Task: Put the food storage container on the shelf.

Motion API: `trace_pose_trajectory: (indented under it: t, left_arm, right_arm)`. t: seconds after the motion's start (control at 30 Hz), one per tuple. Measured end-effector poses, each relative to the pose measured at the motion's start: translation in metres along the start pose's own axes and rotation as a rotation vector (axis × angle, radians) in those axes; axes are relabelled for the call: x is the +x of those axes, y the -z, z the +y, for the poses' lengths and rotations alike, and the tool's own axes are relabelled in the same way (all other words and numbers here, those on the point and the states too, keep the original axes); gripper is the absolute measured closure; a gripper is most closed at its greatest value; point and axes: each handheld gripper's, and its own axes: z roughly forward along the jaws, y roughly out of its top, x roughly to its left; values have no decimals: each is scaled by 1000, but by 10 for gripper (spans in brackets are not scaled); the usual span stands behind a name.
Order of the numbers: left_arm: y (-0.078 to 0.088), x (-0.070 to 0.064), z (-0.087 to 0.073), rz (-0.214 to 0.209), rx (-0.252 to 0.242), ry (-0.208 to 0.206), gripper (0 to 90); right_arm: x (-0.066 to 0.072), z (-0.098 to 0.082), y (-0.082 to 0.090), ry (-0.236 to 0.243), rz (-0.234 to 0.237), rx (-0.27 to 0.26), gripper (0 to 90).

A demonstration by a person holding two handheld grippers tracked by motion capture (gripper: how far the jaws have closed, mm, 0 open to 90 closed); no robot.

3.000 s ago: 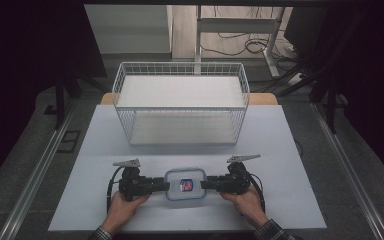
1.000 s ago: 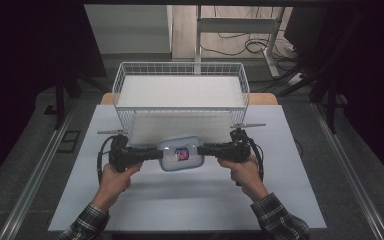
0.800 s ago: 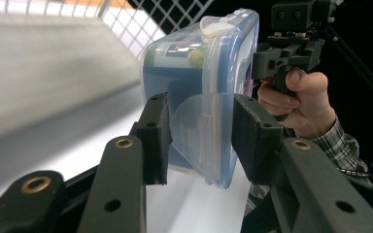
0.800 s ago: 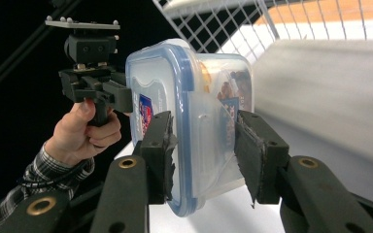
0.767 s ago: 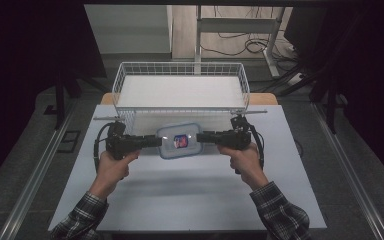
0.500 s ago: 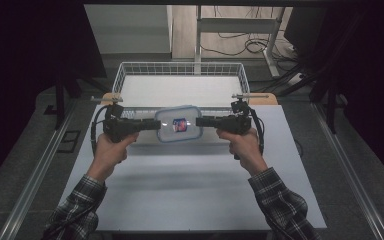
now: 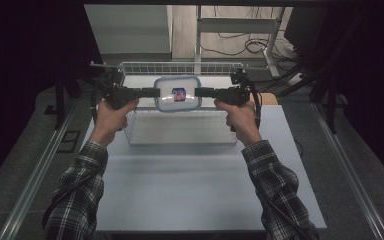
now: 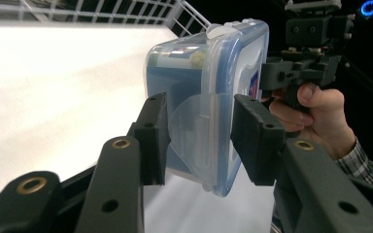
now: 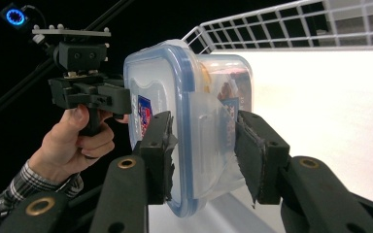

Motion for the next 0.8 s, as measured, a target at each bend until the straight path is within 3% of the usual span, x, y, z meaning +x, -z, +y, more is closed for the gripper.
trace_pose_trajectory:
  t: [0.3, 0.5, 0.67, 0.8]
  left_arm:
    - [-15, 20, 11, 49, -1, 28, 568]
    - [-19, 21, 13, 73, -21, 12, 558]
    - [-19, 22, 14, 77, -21, 13, 555]
    - [-23, 21, 14, 110, -15, 15, 545]
  right_arm:
    - [-24, 9, -12, -47, -20, -9, 583]
    - [-32, 8, -16, -80, -21, -15, 576]
    - [-31, 8, -16, -68, -37, -20, 565]
    - [-29, 9, -17, -34, -86, -24, 603]
